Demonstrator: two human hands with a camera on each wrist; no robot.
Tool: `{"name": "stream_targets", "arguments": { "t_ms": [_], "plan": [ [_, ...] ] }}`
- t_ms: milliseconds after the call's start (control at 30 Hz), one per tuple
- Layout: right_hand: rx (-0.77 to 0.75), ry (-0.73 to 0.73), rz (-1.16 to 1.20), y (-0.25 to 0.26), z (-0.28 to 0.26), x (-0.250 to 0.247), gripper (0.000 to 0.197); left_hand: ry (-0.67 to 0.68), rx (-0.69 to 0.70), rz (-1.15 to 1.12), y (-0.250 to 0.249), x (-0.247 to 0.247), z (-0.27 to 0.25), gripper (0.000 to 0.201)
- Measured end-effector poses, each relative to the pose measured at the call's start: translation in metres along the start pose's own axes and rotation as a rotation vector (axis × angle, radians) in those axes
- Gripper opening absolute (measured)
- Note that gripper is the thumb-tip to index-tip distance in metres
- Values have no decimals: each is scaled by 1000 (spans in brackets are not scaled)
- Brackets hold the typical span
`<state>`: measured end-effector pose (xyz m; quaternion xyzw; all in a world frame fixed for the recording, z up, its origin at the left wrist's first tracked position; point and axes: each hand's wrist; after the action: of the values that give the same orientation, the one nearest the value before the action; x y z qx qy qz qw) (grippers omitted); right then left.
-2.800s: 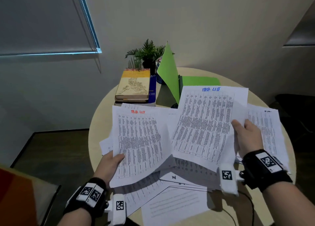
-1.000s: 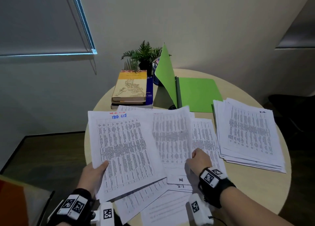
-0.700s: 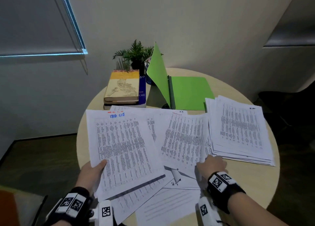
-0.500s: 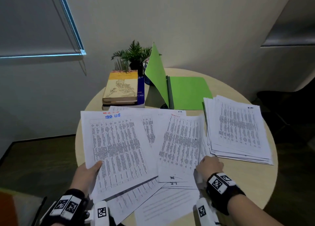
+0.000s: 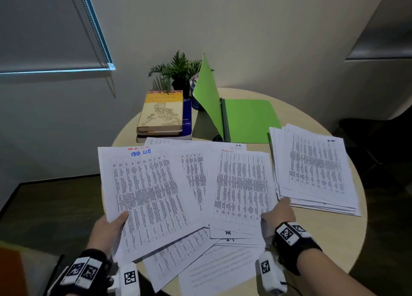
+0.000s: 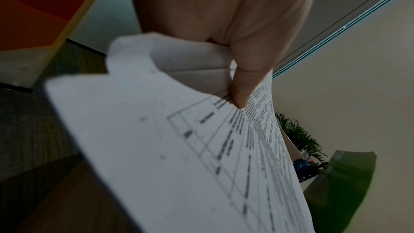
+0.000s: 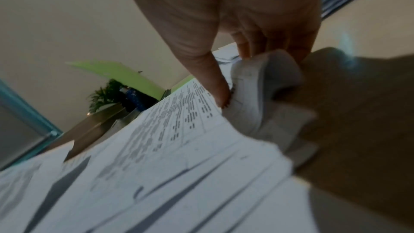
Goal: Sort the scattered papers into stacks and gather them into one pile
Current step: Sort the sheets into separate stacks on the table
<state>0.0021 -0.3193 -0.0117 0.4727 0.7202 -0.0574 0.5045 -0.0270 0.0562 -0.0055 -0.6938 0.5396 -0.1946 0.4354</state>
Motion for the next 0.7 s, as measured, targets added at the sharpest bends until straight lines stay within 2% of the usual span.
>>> {"name": "stream_targets", "arguments": {
  "t_ms": [67,167,267,433,600,700],
  "plan": [
    [-13,46,45,0,3,-1,49,-14,6,-6,-2,-3,1,32],
    [-109,-14,59,1,3,-1,28,-40,15,-10,-3,-11,5,34],
    [-240,-139,52,5,-3,0,32,-55,11,-20,-2,-21,8,35],
    [-335,-208,342,16,-19,-20,7,-58,4,-43,-1,-28,9,35],
    [-423,-207,378,26,-26,-42,6,-61,10,-30,1,-34,10,33],
    [-443,-199,376,25,-27,-43,17,-48,13,-32,3,-33,10,34]
  ]
}}
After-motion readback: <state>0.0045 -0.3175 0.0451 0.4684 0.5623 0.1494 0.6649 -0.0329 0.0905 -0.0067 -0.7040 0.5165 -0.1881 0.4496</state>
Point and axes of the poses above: each hand's wrist, its own z-axis towards the middle knuckle, its own x-axis out of the palm, y = z × x, and after that the axes turned 3 degrees about z, right-handed
